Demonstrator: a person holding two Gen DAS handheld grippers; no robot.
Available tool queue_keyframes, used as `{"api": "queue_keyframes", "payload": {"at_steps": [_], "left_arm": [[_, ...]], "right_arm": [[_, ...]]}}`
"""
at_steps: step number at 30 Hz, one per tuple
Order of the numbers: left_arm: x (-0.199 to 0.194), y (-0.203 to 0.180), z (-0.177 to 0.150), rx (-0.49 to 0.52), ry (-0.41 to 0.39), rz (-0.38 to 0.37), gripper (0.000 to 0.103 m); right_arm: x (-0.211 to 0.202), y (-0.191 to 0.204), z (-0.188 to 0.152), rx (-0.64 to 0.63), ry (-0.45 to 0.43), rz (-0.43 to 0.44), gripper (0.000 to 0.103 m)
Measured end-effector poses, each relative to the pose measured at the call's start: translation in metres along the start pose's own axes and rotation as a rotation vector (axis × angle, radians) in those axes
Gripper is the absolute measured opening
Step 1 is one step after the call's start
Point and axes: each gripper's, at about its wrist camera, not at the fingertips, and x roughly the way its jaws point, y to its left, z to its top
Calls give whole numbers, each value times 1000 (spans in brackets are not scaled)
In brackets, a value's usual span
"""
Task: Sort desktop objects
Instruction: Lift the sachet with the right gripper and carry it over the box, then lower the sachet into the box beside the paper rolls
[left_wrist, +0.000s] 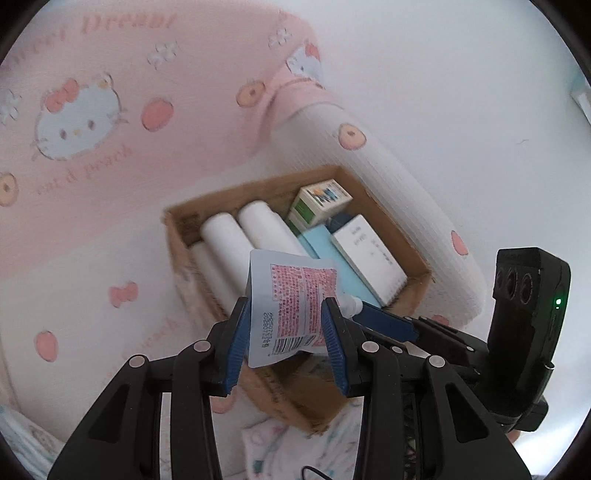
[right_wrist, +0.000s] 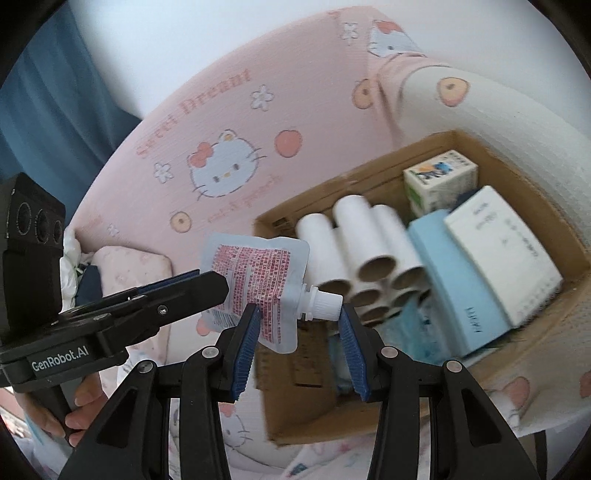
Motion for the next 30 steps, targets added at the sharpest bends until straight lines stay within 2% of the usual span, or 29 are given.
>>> {"api": "queue_keyframes", "payload": {"at_steps": [6,12,19,22,30], "left_arm": [[34,-6,3,-36,90,-41,41],[61,-6,8,-79,177,-43,41],[98,6,9,-240,323,-56,41],[107,1,8,-282,334,-78,41],[136,-11,-5,-328,395,-89,41]], "right_arm": [[1,-32,7,18,78,-23,42],[9,-56,14,34,189,-21,42],[27,-72,26,13,344,-23,42],[28,-77,33,-5,395,-56,42],[24,-89,45,-66,452,-176,42]]}}
